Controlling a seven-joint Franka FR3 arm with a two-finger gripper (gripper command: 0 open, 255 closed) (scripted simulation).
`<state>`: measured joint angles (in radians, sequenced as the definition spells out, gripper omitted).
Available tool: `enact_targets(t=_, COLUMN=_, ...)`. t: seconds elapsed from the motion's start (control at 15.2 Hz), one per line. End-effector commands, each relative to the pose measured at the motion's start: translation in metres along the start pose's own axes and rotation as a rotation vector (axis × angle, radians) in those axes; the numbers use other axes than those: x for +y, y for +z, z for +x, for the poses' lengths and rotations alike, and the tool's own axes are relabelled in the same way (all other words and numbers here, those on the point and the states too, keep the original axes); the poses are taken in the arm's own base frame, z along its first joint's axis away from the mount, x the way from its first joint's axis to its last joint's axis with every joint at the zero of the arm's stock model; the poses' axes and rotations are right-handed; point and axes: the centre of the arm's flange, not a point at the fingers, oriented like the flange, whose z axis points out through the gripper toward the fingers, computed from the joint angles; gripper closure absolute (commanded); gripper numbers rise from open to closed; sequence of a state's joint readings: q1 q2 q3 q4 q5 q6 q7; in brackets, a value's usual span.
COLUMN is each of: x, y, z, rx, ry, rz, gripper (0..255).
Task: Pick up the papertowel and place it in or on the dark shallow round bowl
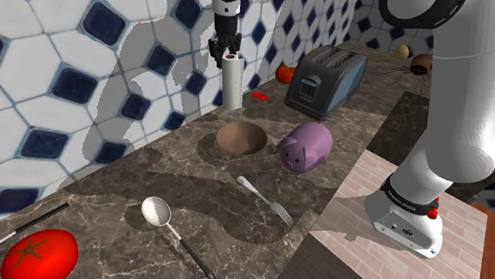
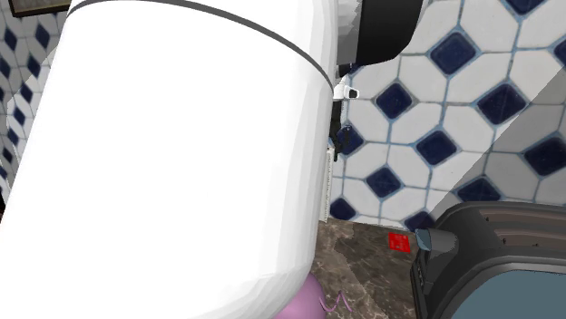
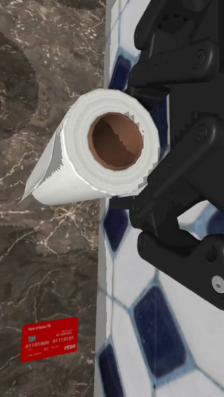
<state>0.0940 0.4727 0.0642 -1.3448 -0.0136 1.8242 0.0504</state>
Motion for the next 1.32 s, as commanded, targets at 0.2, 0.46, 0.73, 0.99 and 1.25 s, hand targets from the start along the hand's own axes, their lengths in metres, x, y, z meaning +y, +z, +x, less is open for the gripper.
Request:
enact_targets(t=0.2, x=0.000, y=-0.027, z=0.001, rx=0.000, ry=0.000, rz=0.000, gripper=255)
enact_targets(t=0.46, x=0.000, y=-0.048, z=0.001, rx=0.000, ry=0.000, rz=0.000, gripper=255)
enact_targets(t=0.73, x=-0.001, y=-0.069, z=0.001, rx=0.000, ry=0.000, rz=0.000, gripper=255)
enact_targets(t=0.99, x=-0.028, y=-0.088, z=-0.040, rx=0.000, ry=0.000, rz=0.000, gripper=255)
enact_targets(t=1.25, x=-0.055, y=-0.107, z=-0.081, rx=0.000, ry=0.000, rz=0.000, gripper=255)
